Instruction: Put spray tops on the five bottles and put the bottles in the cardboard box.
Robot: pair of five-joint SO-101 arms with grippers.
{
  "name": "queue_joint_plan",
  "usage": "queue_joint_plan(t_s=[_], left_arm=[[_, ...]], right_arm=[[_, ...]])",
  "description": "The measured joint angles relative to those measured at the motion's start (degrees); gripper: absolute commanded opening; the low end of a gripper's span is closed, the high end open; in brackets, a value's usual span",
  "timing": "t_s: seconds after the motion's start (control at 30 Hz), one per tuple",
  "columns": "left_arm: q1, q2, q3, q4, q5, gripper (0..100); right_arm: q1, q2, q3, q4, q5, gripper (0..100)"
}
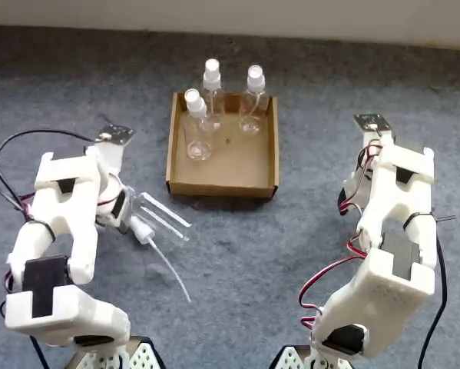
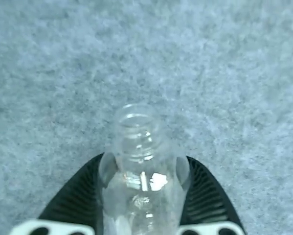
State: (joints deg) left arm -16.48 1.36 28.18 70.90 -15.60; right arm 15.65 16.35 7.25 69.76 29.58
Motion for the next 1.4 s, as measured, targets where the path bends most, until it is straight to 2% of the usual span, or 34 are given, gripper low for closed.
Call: queue_joint_plan(t_s=[0.13, 0.27, 0.47, 0.67, 0.8, 1.07, 1.17, 1.4], left_arm=[[-0.2, -3.1, -0.4, 4.4, 7.5, 14], [0.3, -6.8, -0.4, 7.3, 12.0, 14], [8.4, -6.9, -0.4, 8.0, 18.5, 14], [13.8, 1.3, -0.5, 4.7, 24.9, 13], [13.7, 5.7, -0.5, 3.9, 26.1, 6], [13.5, 6.0, -0.8, 3.2, 26.2, 5], [13.5, 6.0, -0.8, 3.2, 23.9, 0], [13.5, 6.0, -0.8, 3.3, 20.1, 0]], right_arm=[[0.0, 0.0, 0.0, 0.0, 0.0, 3.3], [0.0, 0.0, 0.0, 0.0, 0.0, 3.3], [0.0, 0.0, 0.0, 0.0, 0.0, 3.3], [0.0, 0.0, 0.0, 0.0, 0.0, 3.3], [0.0, 0.0, 0.0, 0.0, 0.0, 3.3], [0.1, 0.0, 0.0, 0.0, 0.0, 3.3], [0.1, 0.0, 0.0, 0.0, 0.0, 2.6], [0.1, 0.0, 0.0, 0.0, 0.0, 0.4]])
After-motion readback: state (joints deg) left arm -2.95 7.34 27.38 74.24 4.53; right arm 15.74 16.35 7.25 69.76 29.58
